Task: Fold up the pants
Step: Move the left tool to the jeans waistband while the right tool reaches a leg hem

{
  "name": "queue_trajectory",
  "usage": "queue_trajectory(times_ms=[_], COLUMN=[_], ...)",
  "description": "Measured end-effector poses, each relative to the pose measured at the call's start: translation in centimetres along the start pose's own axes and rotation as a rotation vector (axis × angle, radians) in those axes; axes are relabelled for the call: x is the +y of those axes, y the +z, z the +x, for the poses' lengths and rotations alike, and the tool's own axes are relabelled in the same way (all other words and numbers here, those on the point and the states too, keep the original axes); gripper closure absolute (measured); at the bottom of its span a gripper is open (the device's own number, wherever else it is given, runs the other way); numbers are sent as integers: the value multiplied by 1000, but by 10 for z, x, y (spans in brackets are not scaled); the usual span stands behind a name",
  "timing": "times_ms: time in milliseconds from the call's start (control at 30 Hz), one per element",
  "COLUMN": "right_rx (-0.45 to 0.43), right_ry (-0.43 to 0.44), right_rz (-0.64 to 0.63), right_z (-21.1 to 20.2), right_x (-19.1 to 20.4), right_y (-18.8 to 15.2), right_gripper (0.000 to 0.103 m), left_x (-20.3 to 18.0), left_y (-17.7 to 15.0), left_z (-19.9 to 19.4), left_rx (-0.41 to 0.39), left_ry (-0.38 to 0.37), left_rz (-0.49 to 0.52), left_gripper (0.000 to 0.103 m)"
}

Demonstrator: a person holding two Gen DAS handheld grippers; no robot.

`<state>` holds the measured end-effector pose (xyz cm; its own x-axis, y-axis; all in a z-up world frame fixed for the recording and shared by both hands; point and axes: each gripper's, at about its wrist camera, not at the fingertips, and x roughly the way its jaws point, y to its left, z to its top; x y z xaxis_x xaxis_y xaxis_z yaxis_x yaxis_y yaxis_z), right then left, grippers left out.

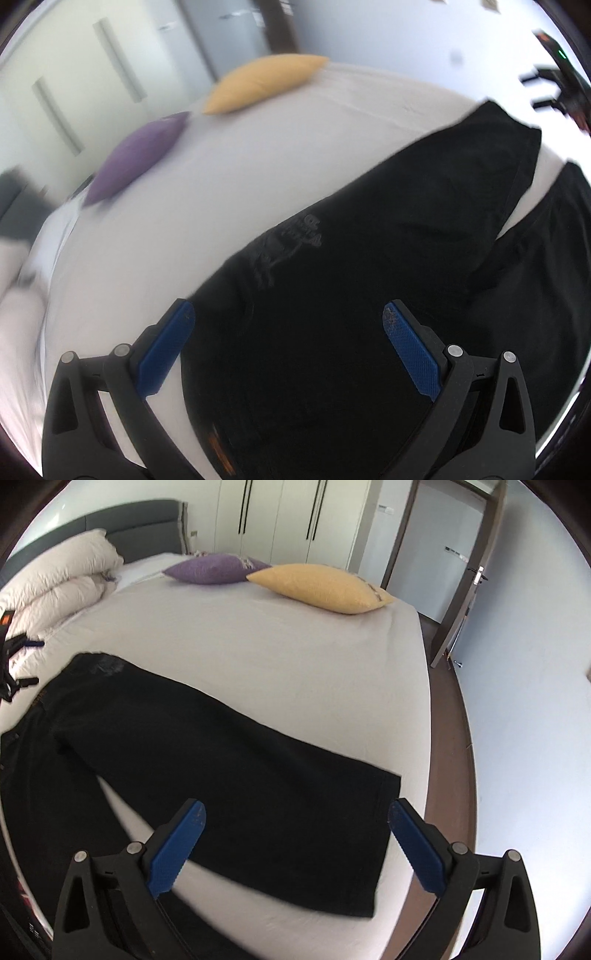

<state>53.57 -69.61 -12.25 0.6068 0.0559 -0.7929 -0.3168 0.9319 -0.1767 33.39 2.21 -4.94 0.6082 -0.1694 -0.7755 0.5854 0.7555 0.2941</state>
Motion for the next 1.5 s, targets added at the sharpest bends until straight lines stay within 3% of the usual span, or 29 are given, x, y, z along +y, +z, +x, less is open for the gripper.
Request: queue_trajectory(times_ms=[200,400,767,833,1067,1200,1367,1433,1500], right_rx=[116,162,287,321,381,384,393,398,402], right_ry=[-15,-6,51,62,131,161,208,213,213], right_rz=[-107,-29,-257,-263,-250,-231,-234,-249,-265], right_z=[59,94,133,140,149,149,153,151,150], right_x=[-22,-64,-49,-51,-54,-58,-63,-61,-59], right_y=[20,23,44,45,35,34,40,39,39], right_gripper=[11,18,37,38,39,43,65,75,79], left_x=[12,48,63,62,65,74,85,87,89], left_y=[24,32,58,62,62,60,62,63,66], left_z=[65,107,165,177,211,223,236,240,246], left_rx=[37,64,148,183,241,257,277,282,292], left_ry=[-17,-52,-178,-215,-230,-248,-274,-294,-310], left_rz=[103,95,216,231,241,220,204,197,194], left_gripper=[0,0,0,0,2,9,22,33,34])
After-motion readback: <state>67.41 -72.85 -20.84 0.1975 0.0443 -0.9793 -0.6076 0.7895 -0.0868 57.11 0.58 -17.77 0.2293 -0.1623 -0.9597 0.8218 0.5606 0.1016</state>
